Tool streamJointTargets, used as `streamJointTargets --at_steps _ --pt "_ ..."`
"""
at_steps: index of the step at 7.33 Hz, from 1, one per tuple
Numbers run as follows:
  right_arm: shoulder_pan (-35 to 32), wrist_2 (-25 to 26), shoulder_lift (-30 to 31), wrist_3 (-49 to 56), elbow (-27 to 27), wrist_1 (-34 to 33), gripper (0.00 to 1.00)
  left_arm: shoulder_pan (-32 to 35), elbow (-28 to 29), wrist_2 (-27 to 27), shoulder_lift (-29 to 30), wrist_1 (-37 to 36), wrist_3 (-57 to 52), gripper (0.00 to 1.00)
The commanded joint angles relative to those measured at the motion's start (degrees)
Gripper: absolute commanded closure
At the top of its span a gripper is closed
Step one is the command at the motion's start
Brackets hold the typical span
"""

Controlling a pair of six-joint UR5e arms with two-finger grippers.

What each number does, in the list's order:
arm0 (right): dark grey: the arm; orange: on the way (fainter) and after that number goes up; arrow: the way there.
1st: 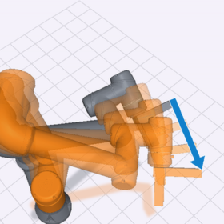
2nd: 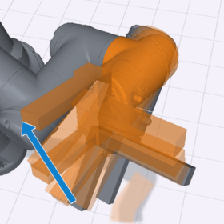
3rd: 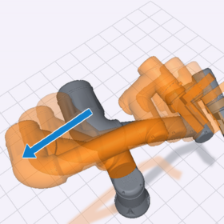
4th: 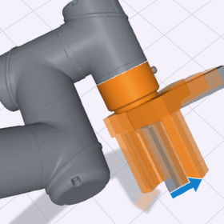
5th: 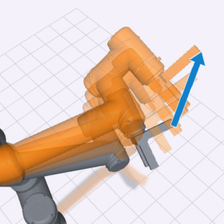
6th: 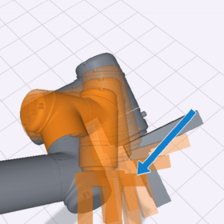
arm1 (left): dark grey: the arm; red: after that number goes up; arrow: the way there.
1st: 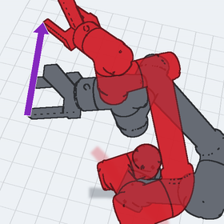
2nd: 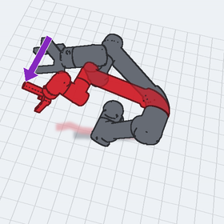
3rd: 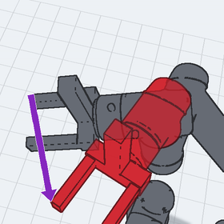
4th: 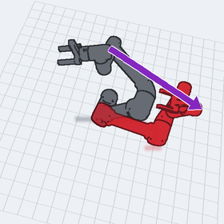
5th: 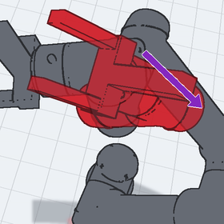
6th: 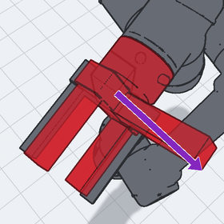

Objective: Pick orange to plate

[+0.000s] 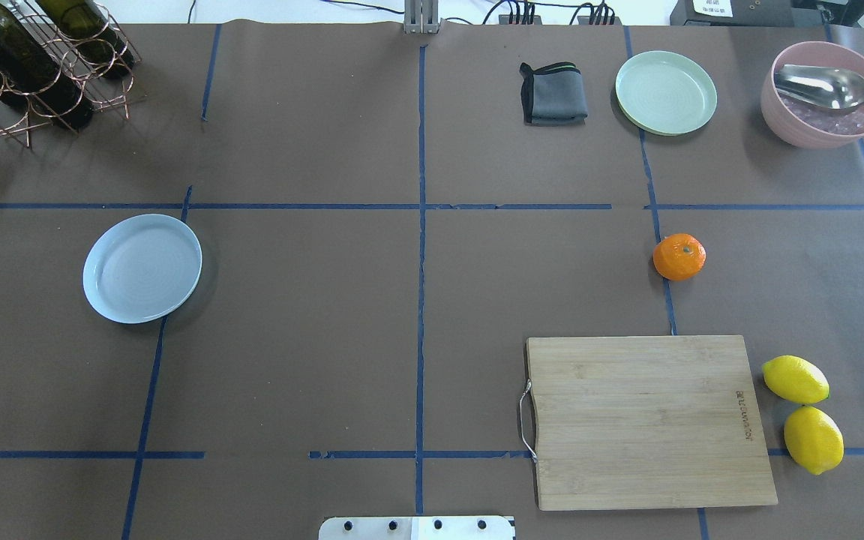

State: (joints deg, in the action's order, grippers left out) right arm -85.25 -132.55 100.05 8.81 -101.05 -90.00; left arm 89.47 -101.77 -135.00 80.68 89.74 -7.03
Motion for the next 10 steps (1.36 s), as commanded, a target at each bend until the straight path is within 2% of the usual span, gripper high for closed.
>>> streamJointTargets --at_steps 1,3,5,6,7,9,10 --pt "0.00 0.01 -0.29 -0.02 -0.03 0.09 0.00 0.00 0.00 0.09 0.09 0.00 -0.09 0.00" --pt "0.09 0.01 -0.38 -0.11 -1.68 0.09 0.00 0.00 -0.18 -0.62 0.00 0.26 -0.18 0.00" --pt "0.09 0.09 -0.55 -0.72 -5.71 0.18 0.00 -0.09 -0.62 1.57 2.71 3.24 0.17 0.00" --pt "0.17 0.27 -4.47 -0.72 -6.00 0.00 0.00 -0.26 -1.23 8.63 6.30 3.43 -0.08 0.00" --pt "0.35 0.01 -5.21 -1.16 -6.00 0.00 0.00 -0.18 -2.02 12.62 7.90 5.43 -0.26 0.00" --pt "0.35 -0.08 -4.78 -1.60 -5.83 3.14 0.00 -0.26 0.17 12.92 8.53 26.34 0.61 0.00" --pt "0.26 -0.08 -4.34 -1.60 -5.83 4.82 0.00 -0.35 1.13 12.57 8.36 32.63 0.44 0.00"
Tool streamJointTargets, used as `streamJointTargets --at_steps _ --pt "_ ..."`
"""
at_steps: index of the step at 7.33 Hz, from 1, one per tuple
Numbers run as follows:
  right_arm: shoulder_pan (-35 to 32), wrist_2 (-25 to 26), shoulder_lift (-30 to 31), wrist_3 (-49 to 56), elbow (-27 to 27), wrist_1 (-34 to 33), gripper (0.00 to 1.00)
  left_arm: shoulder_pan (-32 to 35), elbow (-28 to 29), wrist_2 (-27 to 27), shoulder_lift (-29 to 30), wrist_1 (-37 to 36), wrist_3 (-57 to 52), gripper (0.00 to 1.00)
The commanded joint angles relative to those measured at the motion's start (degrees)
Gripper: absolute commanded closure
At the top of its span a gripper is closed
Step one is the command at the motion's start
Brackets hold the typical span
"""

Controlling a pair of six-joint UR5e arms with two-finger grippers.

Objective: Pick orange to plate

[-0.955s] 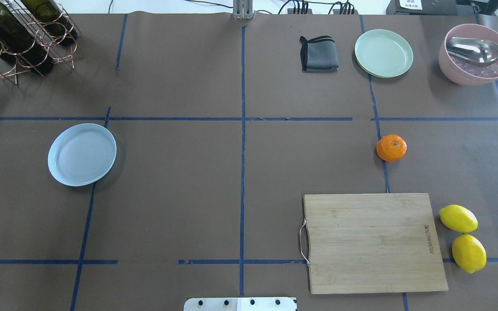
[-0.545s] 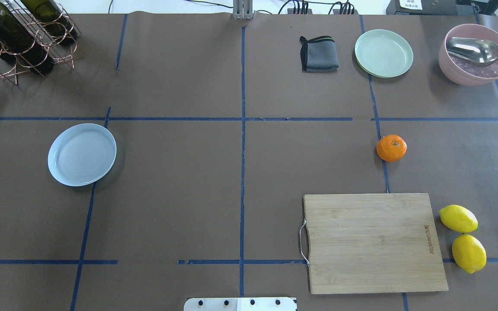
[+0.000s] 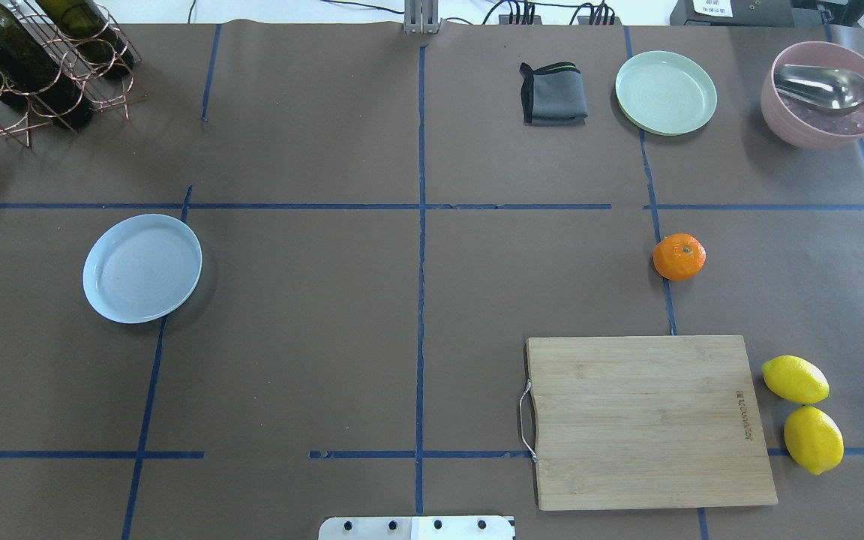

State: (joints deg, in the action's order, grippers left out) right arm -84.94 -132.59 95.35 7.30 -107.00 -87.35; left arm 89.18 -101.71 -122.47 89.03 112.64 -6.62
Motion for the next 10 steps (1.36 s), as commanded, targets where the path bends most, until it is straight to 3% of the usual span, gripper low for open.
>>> streamJointTargets --at_steps 1,2,3,4,5,7,8,10 --pt "-0.05 -0.04 0.37 -0.09 0.30 2.19 0.00 -0.23 1.78 -0.57 -0.09 12.32 0.02 0.00" --pt "-0.05 -0.04 0.37 -0.09 0.31 2.19 0.00 -0.58 1.87 -4.75 0.00 12.87 3.85 0.00" --pt "-0.05 -0.04 0.28 -0.35 -0.22 2.53 0.00 -5.02 1.35 -8.10 -1.22 17.31 6.15 0.00" --pt "-0.05 -0.04 0.37 -0.87 -0.05 2.62 0.00 -11.33 1.69 -10.31 -2.36 17.96 15.14 0.00" --pt "-0.05 -0.04 0.45 -0.97 0.30 2.63 0.00 -17.31 1.61 -8.85 -2.90 20.75 28.37 0.00" --pt "-0.05 -0.04 0.54 -1.05 0.39 2.63 0.00 -28.82 1.96 3.76 -4.57 28.92 47.90 0.00" --pt "-0.05 -0.04 0.54 -1.06 0.39 2.63 0.00 -34.54 2.05 8.34 -4.48 29.39 56.28 0.04" --pt "-0.05 -0.04 0.63 -1.06 0.57 2.54 0.00 -40.63 4.57 14.43 -4.05 31.49 70.09 0.37"
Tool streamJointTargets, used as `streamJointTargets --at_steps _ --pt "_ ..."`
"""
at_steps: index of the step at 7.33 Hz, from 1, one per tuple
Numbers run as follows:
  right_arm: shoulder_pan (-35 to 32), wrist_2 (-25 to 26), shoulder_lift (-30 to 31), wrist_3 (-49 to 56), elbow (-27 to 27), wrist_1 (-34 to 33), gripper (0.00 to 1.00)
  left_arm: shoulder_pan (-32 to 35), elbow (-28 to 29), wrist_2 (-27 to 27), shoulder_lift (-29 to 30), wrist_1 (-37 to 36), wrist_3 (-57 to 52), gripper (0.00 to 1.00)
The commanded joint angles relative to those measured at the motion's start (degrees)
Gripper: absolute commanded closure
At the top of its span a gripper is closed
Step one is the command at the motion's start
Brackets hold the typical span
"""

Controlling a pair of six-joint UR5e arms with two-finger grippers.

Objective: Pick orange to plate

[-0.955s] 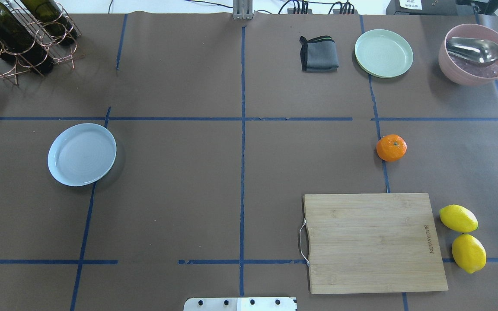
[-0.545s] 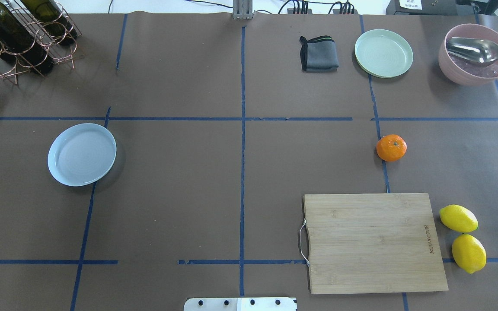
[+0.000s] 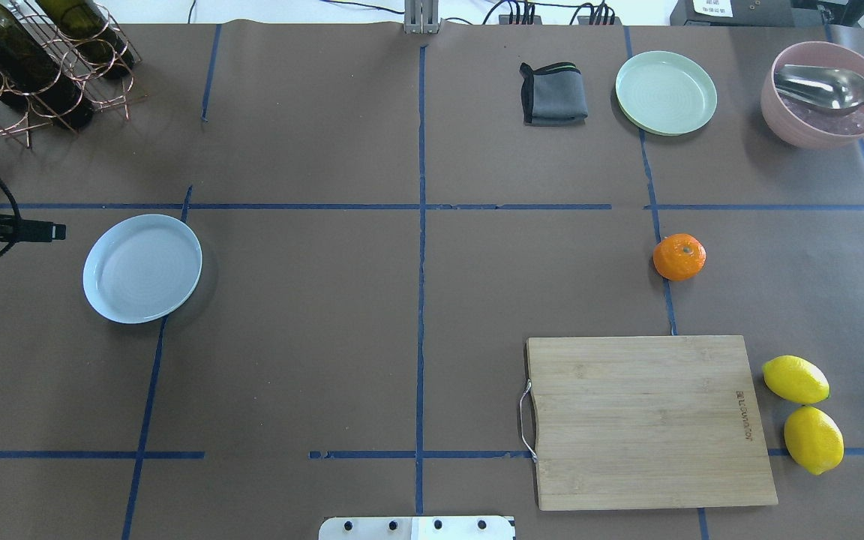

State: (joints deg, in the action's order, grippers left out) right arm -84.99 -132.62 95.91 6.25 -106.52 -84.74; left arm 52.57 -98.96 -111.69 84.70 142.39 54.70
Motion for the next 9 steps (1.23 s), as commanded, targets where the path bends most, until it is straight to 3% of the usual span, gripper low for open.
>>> streamJointTargets --at_steps 1,6,7,8,9 --pt "0.00 0.00 0.24 -0.01 0.09 -0.07 0.00 -6.14 4.28 7.24 0.47 4.45 10.75 0.37" --pt "0.00 -0.96 0.59 -0.01 0.09 -0.07 0.00 -9.50 7.29 8.94 1.44 4.56 11.30 0.38" --pt "0.00 -1.66 0.86 -0.01 -0.08 0.02 0.00 -9.50 7.20 9.99 1.44 4.56 11.48 0.83" --pt "0.00 -1.93 0.86 -0.01 -0.09 0.02 0.00 -9.50 7.38 10.08 1.52 4.56 11.39 1.00" --pt "0.00 -1.94 0.86 -0.01 -0.09 0.02 0.00 -9.50 7.20 10.00 1.52 4.48 11.21 1.00"
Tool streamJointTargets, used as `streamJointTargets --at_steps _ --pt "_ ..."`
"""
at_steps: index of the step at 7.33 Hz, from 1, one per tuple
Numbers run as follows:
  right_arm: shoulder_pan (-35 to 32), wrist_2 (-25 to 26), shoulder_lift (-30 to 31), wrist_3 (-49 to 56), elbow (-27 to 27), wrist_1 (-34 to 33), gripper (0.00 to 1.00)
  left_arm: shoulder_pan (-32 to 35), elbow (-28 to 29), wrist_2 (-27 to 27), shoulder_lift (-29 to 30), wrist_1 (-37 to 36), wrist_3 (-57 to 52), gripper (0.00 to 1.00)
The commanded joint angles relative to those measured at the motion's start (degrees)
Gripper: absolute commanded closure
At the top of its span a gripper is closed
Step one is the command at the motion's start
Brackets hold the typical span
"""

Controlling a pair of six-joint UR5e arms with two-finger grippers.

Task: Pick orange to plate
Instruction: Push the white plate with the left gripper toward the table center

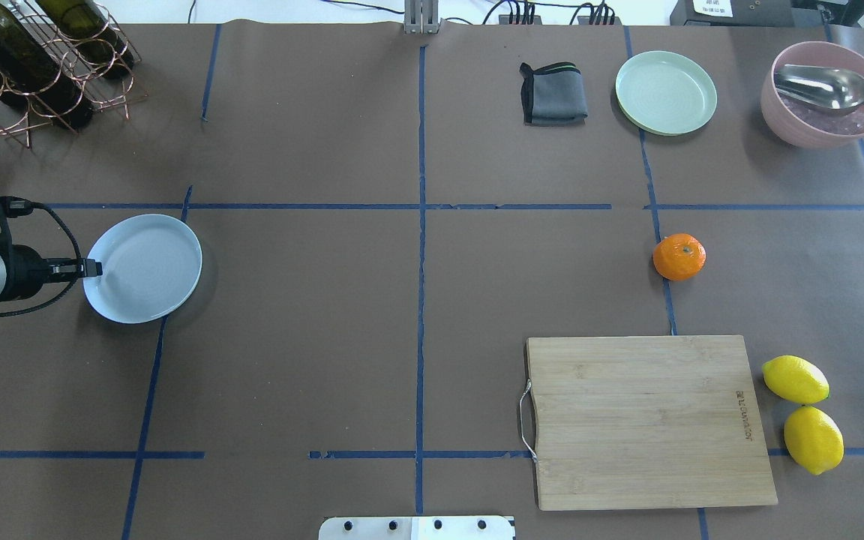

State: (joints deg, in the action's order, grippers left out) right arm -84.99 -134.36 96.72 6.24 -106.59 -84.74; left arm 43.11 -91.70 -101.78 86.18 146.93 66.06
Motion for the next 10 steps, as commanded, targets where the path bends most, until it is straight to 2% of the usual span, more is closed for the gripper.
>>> streamJointTargets --at_steps 1,3,5,6,8,9,10 --pt "0.00 -0.20 0.04 0.00 -0.02 -0.08 0.00 -0.04 -0.32 -0.08 0.13 -0.07 -0.58 1.00" --pt "0.00 -0.29 0.04 0.00 -0.20 0.01 0.00 -0.04 -3.56 -0.52 1.08 -0.42 -0.41 1.00" --pt "0.00 -0.29 0.04 0.00 -0.20 0.01 0.00 0.40 -3.84 -0.35 6.68 -2.25 0.38 1.00" --pt "0.00 -0.29 0.04 0.00 -0.20 -0.08 0.00 0.31 -3.75 -0.18 12.03 -6.27 3.25 1.00" --pt "0.00 -0.29 0.04 0.00 -0.20 0.01 0.00 -1.95 -2.96 0.44 28.70 -25.28 11.95 1.00" --pt "0.00 -0.29 0.04 -0.09 -0.28 -0.08 0.00 -6.85 -2.27 3.40 33.30 -29.90 16.42 1.00" --pt "0.00 -0.29 0.04 -0.09 -0.29 -0.08 0.00 -9.24 -0.08 5.26 36.39 -30.56 19.51 1.00"
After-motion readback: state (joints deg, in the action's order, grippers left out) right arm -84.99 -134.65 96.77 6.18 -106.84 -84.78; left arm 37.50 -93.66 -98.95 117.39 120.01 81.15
